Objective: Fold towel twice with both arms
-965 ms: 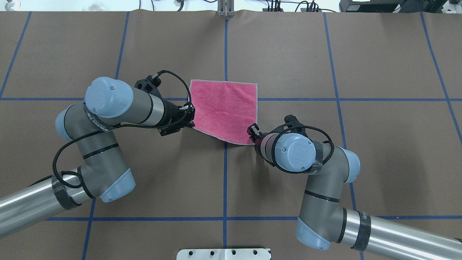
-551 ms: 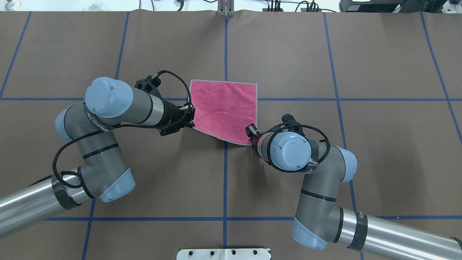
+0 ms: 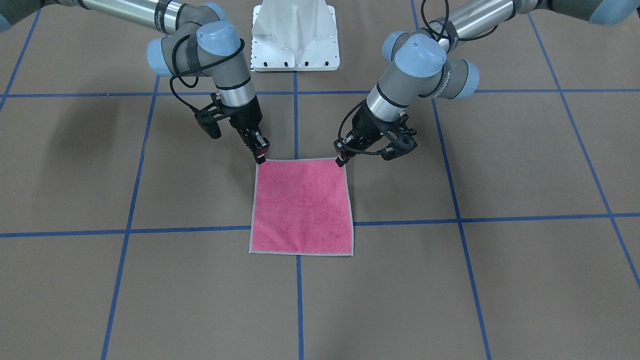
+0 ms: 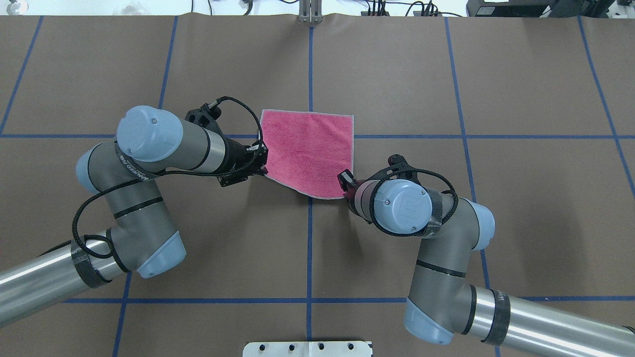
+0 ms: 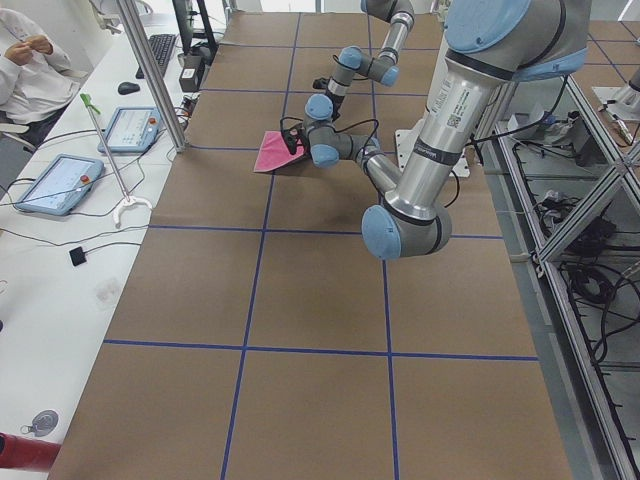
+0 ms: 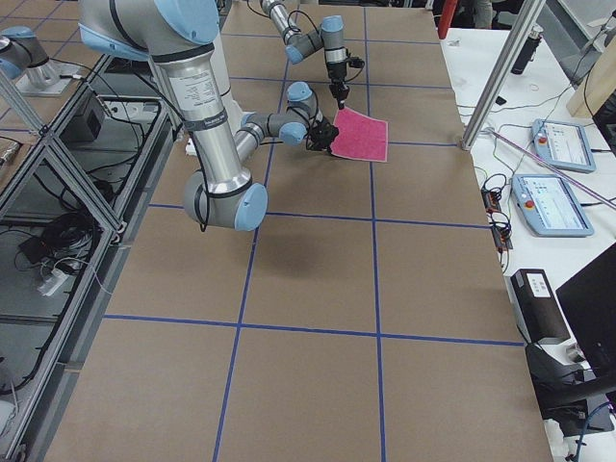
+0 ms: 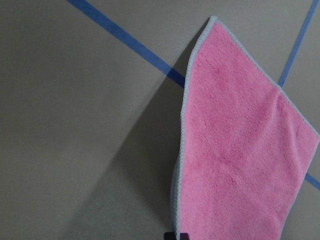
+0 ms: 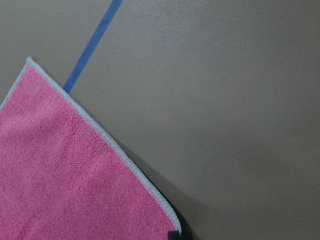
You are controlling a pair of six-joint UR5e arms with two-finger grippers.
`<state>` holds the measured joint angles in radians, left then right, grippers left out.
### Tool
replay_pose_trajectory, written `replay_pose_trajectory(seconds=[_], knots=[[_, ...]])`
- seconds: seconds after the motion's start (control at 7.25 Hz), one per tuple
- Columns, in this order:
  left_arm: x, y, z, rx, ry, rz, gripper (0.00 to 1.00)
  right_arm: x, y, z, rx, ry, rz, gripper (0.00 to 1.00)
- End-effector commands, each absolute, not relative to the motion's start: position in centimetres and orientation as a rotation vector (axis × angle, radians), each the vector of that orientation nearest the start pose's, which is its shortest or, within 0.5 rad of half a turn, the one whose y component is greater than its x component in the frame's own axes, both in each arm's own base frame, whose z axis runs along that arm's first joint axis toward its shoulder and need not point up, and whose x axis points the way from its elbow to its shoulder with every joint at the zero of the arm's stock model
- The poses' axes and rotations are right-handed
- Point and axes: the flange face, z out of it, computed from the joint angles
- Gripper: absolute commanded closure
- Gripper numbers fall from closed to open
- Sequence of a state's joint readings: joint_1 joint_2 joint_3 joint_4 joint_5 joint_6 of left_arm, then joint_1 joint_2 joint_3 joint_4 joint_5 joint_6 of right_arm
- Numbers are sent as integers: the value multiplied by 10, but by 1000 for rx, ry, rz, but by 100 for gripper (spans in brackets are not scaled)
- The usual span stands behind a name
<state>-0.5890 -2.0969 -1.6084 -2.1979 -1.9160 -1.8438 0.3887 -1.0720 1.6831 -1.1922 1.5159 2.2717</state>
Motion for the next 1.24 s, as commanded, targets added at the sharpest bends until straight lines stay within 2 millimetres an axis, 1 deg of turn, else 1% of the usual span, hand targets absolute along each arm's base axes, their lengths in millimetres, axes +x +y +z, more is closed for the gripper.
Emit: replay_pose_trajectory(seconds=[0.0,0.28,0.41,0.55,0.69,0.83,0.96,1.1], knots=[[499,-453,261,-116,1231,-545,100,-547,-384,272,-111,-1060,1025,100],[492,-444,257,-142,1241,-520,100,-523,-374,271,-122,-1079,1012,100],[488,-434,262,-149,1241,-510,100,-516,-371,265,-124,-1079,1011,100],[485,-427,261,-151,1248,-502,100,-506,-368,258,-126,-1094,1010,100],[481,-423,257,-150,1258,-497,100,-493,-363,257,-128,-1101,1008,100],[474,-416,259,-151,1262,-493,100,-486,-357,247,-134,-1098,1004,100],[467,-412,252,-149,1276,-487,100,-475,-351,235,-150,-1096,995,100],[464,-410,248,-149,1283,-484,100,-472,-348,231,-150,-1091,994,100]])
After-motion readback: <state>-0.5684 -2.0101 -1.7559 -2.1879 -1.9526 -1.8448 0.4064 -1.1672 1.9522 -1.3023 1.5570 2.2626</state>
